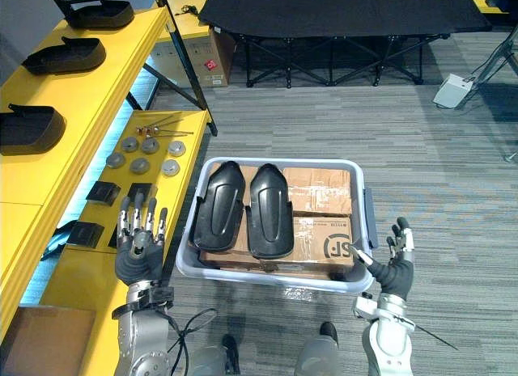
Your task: Walk over and take plastic housings, then place them on the shelf
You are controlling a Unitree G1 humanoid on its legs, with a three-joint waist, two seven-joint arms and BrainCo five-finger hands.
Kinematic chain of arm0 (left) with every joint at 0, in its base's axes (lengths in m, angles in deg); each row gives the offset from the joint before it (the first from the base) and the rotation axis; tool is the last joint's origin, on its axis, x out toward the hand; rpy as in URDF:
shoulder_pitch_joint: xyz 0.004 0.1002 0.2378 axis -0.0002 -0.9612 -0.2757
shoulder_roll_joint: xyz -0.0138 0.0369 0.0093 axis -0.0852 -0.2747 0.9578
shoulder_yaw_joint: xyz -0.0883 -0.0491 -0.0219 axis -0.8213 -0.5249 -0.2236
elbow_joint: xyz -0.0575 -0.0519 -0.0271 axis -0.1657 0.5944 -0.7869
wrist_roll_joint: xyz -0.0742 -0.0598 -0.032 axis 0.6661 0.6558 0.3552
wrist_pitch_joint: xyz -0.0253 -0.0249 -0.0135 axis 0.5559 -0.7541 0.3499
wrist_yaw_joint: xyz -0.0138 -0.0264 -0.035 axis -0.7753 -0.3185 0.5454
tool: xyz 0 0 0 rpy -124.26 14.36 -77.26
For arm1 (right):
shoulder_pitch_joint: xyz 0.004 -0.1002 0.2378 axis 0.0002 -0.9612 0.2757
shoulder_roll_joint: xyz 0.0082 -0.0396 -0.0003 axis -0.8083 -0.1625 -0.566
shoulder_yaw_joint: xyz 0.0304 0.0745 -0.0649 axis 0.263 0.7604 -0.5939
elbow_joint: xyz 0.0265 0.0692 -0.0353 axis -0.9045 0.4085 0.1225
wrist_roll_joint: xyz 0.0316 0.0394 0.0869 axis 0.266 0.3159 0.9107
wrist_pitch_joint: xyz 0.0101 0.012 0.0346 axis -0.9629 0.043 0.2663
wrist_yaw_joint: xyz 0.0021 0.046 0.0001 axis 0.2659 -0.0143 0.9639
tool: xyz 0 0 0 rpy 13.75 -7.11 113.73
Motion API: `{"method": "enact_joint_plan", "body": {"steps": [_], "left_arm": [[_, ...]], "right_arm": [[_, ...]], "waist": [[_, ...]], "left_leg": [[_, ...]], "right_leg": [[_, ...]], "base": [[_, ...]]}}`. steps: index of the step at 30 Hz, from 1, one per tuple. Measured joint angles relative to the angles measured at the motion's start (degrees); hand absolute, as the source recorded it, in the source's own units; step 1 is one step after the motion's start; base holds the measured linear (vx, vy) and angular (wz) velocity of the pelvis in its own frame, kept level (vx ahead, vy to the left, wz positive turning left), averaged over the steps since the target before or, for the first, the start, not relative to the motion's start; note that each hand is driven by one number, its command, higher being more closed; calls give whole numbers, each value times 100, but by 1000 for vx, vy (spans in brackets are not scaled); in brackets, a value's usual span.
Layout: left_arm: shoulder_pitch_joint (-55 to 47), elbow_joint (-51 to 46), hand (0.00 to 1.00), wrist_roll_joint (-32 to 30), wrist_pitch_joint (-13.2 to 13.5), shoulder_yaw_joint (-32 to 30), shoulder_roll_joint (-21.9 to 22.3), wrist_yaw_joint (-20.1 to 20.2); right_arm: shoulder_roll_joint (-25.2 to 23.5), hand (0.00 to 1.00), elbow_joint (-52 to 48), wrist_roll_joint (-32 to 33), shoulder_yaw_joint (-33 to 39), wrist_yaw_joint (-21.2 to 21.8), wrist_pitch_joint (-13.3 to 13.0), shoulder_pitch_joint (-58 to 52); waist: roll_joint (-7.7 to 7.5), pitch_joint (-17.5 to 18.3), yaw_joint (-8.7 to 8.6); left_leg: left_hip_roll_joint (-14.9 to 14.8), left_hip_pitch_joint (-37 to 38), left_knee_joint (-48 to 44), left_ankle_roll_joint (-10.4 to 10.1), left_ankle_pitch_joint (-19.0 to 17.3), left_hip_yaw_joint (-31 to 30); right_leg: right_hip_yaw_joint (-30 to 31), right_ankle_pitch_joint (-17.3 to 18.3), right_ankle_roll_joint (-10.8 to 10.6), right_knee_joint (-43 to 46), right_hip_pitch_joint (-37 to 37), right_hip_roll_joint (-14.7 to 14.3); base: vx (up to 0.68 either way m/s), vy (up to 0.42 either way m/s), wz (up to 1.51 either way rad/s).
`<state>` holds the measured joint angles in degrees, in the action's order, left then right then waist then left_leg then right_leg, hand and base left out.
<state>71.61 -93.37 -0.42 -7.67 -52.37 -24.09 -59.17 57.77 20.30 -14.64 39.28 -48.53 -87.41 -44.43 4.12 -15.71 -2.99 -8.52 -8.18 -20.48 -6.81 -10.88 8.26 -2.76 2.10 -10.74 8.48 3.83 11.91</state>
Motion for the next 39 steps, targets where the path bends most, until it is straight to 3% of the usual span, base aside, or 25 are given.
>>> {"method": "enact_joint_plan", "body": {"steps": [3,7,13,20,26,32,37,38,39], "left_arm": [[331,-1,0,-439,-121,-51,-70,-167],[465,-1,0,-641,-199,-47,-85,-317],[624,109,0,-325,-348,283,-121,127],[816,423,0,-198,-428,783,-187,455],[1070,778,0,-222,-613,1035,-257,482],[1206,1004,0,-163,-660,1050,-298,448],[1315,1143,0,-156,-667,1060,-294,452],[1352,1199,0,-157,-677,1062,-293,452],[1367,1220,0,-157,-680,1066,-290,454]], "right_arm": [[32,0,428,-14,-6,-174,334,770],[177,0,984,-1,4,-585,664,1612],[538,0,1912,7,-6,-765,1052,2608],[929,0,2862,-7,-90,-879,1083,3484],[1495,0,3893,-5,-252,-818,1272,4385],[1849,0,4633,-4,-462,-262,1480,5039],[1976,0,4862,-63,-578,-106,1488,5146],[2010,100,4910,-105,-649,-80,1522,5168],[2027,100,4938,-126,-683,-60,1532,5174]], "waist": [[21,-353,137],[-6,-683,277],[4,-802,575],[58,-865,635],[305,-1037,817],[394,-1171,910],[395,-1171,918],[395,-1171,928],[395,-1171,929]], "left_leg": [[-26,-430,-230,-4,-3,-281],[1,-711,-360,-34,27,-507],[80,-1035,-389,9,149,-659],[161,-1169,-414,39,173,-812],[180,-1287,-483,33,200,-928],[247,-1494,-484,62,311,-992],[307,-1585,-498,79,363,-1079],[310,-1587,-486,81,387,-1081],[315,-1587,-468,78,405,-1082]], "right_leg": [[-225,-304,24,-360,9,-78],[-447,-406,50,-471,34,-91],[-585,-446,44,-470,216,-66],[-805,-445,45,-458,218,-10],[-907,-437,55,-348,286,0],[-1020,-429,60,-157,514,63],[-1158,-403,99,10,621,131],[-1193,-394,108,26,625,139],[-1232,-391,112,31,625,145]], "base": [[-128,24,26],[-107,23,26],[3,0,16],[5,0,13],[-56,2,6],[-43,1,7],[-25,6,8],[-24,4,5],[-38,-10,8]]}}
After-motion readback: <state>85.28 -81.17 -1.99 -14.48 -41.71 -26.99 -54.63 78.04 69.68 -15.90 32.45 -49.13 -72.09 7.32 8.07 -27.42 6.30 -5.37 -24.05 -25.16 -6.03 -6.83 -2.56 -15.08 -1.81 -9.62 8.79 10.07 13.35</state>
